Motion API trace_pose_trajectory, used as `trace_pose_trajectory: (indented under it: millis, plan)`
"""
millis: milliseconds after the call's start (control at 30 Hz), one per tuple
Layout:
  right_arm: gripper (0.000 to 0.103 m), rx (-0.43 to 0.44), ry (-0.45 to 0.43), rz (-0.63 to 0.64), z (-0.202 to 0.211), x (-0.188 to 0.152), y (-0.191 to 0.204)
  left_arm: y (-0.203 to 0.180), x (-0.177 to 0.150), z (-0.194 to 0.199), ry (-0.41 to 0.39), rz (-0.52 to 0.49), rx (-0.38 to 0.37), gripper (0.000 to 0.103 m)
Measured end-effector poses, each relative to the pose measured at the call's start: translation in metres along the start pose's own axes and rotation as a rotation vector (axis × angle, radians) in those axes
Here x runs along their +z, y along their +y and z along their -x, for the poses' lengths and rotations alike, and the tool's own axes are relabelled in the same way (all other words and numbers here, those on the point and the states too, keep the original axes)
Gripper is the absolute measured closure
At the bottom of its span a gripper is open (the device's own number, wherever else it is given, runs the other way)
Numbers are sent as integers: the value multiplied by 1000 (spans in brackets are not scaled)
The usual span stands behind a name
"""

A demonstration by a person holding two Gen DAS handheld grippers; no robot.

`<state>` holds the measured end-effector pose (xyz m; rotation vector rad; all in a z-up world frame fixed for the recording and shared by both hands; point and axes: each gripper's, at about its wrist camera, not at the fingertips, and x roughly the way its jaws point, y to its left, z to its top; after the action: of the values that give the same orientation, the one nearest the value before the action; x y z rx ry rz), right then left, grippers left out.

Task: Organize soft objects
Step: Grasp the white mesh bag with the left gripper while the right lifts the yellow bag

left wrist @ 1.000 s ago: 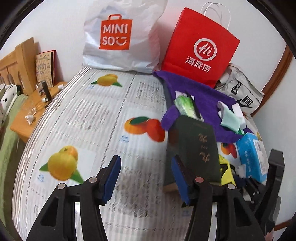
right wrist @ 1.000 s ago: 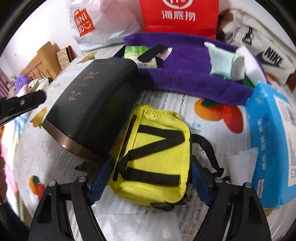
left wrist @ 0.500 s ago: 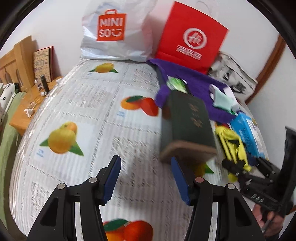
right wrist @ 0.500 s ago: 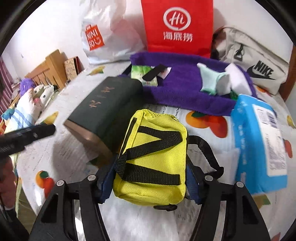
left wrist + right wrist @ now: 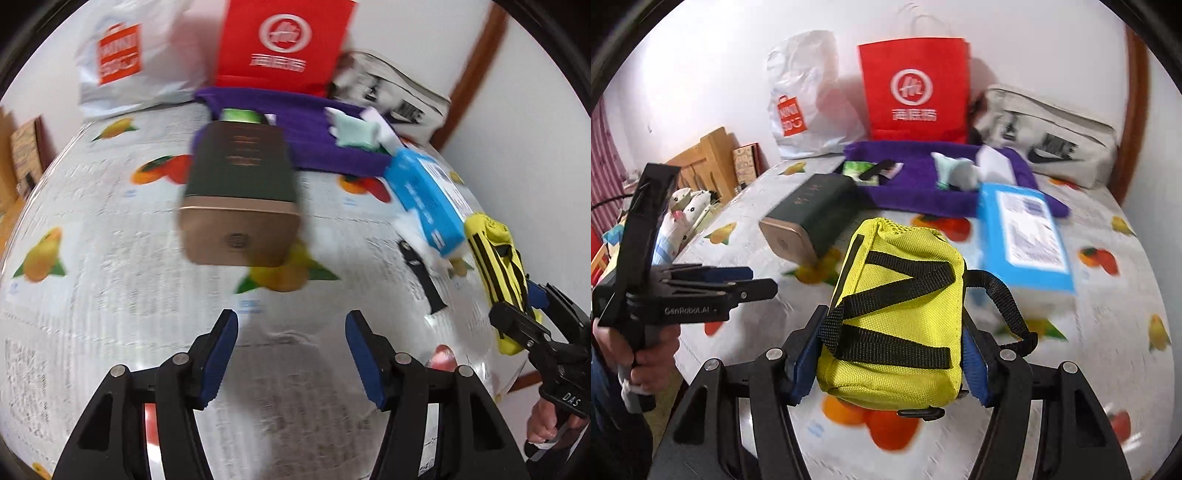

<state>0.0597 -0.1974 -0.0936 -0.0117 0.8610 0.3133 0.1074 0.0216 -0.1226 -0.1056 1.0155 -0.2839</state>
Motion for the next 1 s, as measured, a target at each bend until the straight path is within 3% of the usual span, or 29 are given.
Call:
trace_pose_trajectory:
  millis: [167, 300, 533, 700, 900, 1000]
  plan:
    - [38, -46, 9, -53, 12, -26, -31, -28, 1, -16, 15, -74, -27, 38]
    - [38, -71, 23, -105, 12, -41, -54, -40, -3, -35, 74, -98, -65, 37]
    - [38, -76, 50, -157, 4, -54, -76, -50, -20, -31, 89, -158, -137, 14]
    - [38, -54, 51, -180, -4, -54, -80, -67, -37, -30, 80, -264, -96, 4]
    - [38, -74, 72, -181, -15, -58, -79, -86, -48, -37, 52, -360, 38, 3]
    - [38, -79, 86, -182, -22, -60, -80, -84, -47, -35, 34, -342, 56, 12]
